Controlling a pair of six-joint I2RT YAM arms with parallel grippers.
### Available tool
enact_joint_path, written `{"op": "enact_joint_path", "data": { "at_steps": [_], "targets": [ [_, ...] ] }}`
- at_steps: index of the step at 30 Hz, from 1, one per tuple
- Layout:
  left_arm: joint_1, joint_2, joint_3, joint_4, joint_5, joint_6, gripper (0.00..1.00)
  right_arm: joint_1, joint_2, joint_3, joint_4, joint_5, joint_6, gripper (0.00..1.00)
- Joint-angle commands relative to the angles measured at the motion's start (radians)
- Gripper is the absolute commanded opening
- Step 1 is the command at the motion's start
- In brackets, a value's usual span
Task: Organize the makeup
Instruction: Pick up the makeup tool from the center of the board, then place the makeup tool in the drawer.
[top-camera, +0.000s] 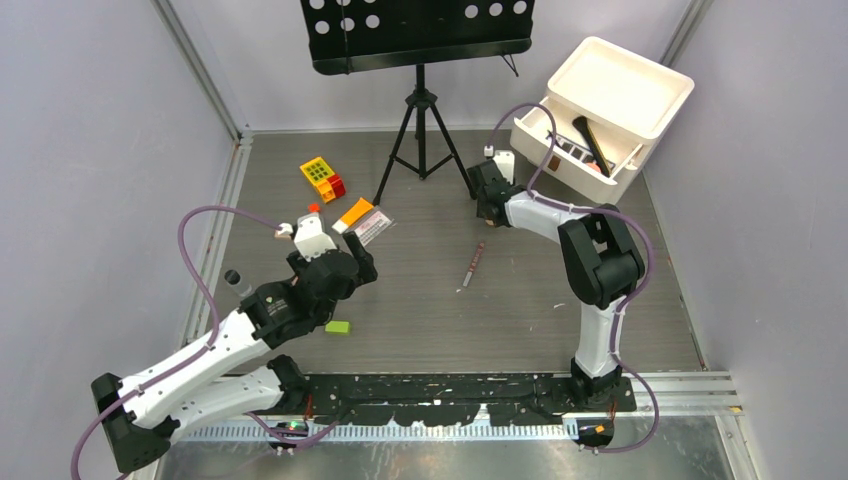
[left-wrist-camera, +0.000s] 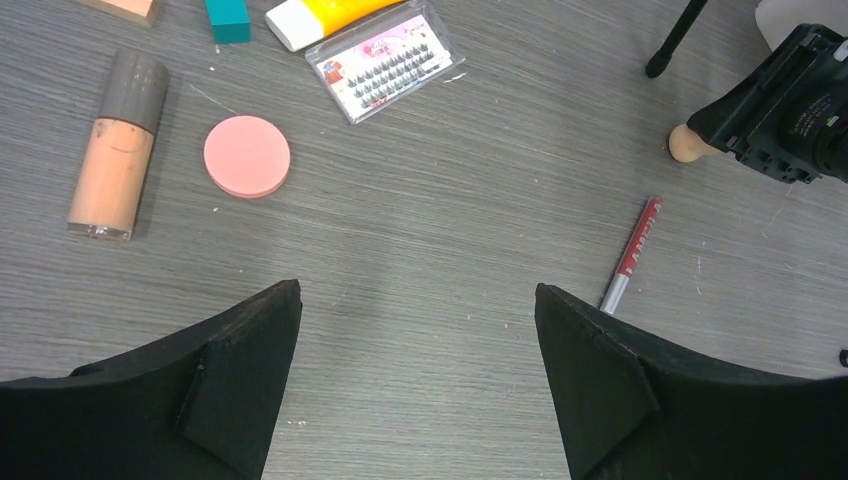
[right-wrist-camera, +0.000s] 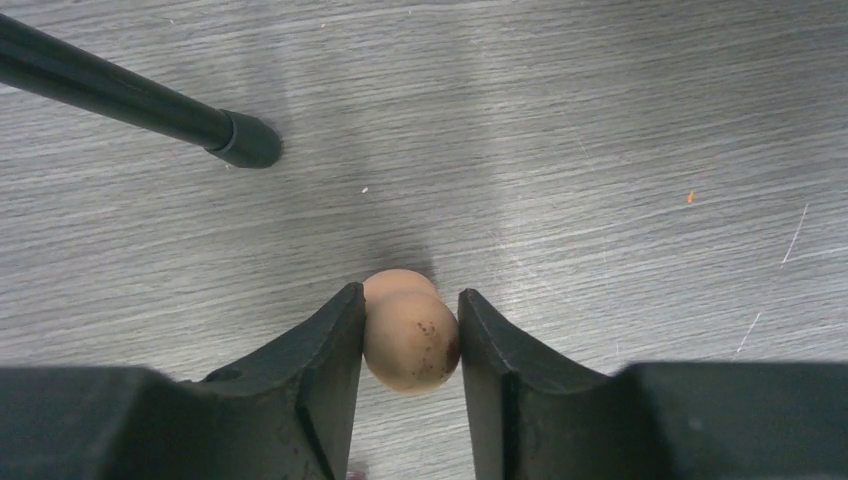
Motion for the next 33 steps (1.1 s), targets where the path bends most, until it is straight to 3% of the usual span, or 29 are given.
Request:
{"op": "enact_joint_path", "data": {
  "at_steps": [1, 8, 19, 25, 28, 33],
  "targets": [
    [0.003, -0.005, 0.007, 0.007, -0.018, -0.019, 0.89, 0.005, -0.006, 0.04, 0.012, 0.011, 0.016, 0.4],
    [0.003, -0.025, -0.003, 0.0, -0.025, -0.028, 0.88, 0.006, -0.086, 0.049, -0.015, 0.018, 0.009, 0.34],
    [0.003, 0.003, 0.001, 0.013, -0.012, -0.031, 0.88, 0.006, -0.353, 0.175, -0.154, 0.013, -0.006, 0.33],
    [0.003, -0.008, -0.007, 0.014, -0.013, -0.036, 0.88, -0.01, -0.497, 0.228, -0.173, 0.108, -0.051, 0.33],
    [0.003, -0.007, -0.009, 0.018, -0.008, -0.037, 0.88, -0.07, -0.511, 0.244, -0.163, 0.163, -0.075, 0.34],
    [0.003, 0.001, -0.005, 0.021, 0.008, -0.037, 0.88, -0.246, -0.481, 0.261, -0.148, 0.04, -0.006, 0.34]
  ]
}}
